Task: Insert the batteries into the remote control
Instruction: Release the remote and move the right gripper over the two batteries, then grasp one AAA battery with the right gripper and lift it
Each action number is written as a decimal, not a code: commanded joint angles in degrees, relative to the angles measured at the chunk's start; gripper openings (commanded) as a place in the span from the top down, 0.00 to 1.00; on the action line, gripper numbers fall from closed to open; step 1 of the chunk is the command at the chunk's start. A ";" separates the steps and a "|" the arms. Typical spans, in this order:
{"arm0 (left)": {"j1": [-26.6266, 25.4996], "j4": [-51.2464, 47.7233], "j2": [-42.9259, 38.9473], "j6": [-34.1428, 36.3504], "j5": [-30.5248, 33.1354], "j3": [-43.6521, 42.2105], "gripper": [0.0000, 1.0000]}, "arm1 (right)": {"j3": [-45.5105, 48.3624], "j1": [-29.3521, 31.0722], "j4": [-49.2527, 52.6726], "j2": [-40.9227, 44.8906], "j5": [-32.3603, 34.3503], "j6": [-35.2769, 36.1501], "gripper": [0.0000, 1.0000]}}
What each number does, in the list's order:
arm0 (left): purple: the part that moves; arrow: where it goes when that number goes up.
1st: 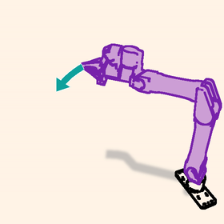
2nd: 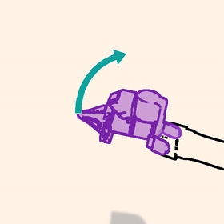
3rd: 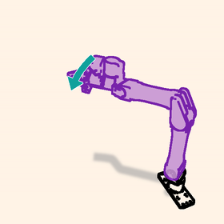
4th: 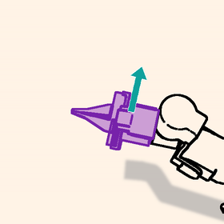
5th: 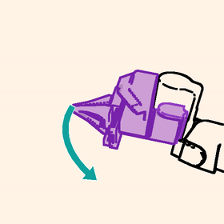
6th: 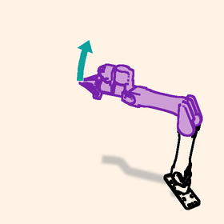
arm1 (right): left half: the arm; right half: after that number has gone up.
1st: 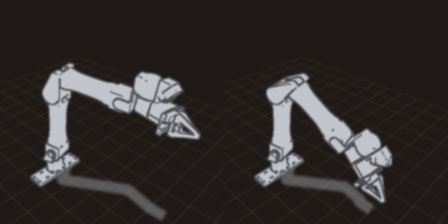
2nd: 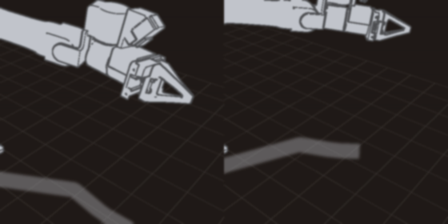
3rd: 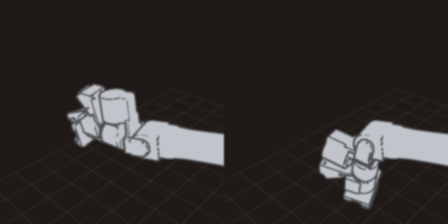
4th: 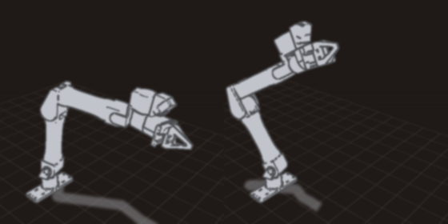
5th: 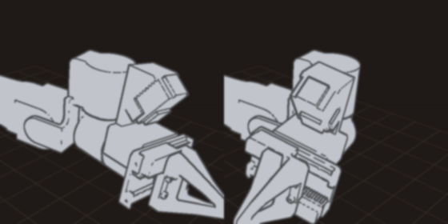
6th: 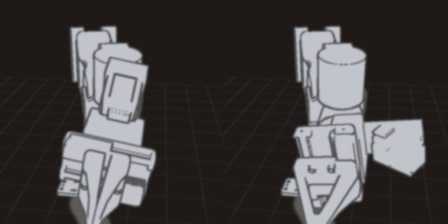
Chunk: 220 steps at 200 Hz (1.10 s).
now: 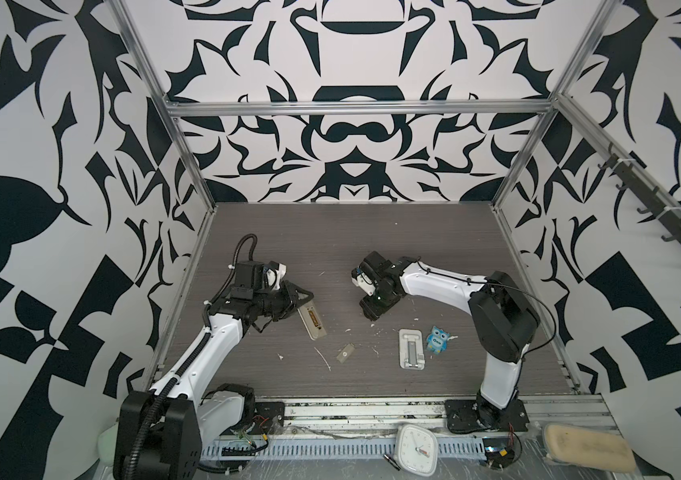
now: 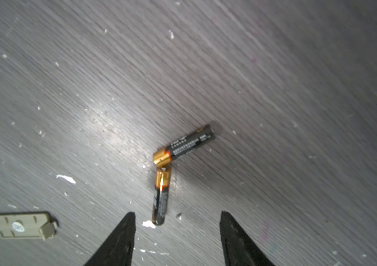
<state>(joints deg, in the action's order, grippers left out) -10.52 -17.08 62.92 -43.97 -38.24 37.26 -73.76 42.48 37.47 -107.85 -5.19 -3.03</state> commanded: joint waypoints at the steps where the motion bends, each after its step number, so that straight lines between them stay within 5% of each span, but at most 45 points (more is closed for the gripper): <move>1: 0.92 -1.19 0.62 1.56 -2.16 0.10 1.00 | -2.53 1.28 0.19 0.06 0.19 -0.94 0.40; 220: 1.82 -1.72 0.45 0.75 -1.67 -0.17 1.00 | -2.50 2.77 -2.58 -4.49 -0.16 -1.41 0.64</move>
<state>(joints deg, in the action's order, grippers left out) -8.99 -18.26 64.03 -43.00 -39.88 37.26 -76.09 44.77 35.53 -112.57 -4.69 -4.36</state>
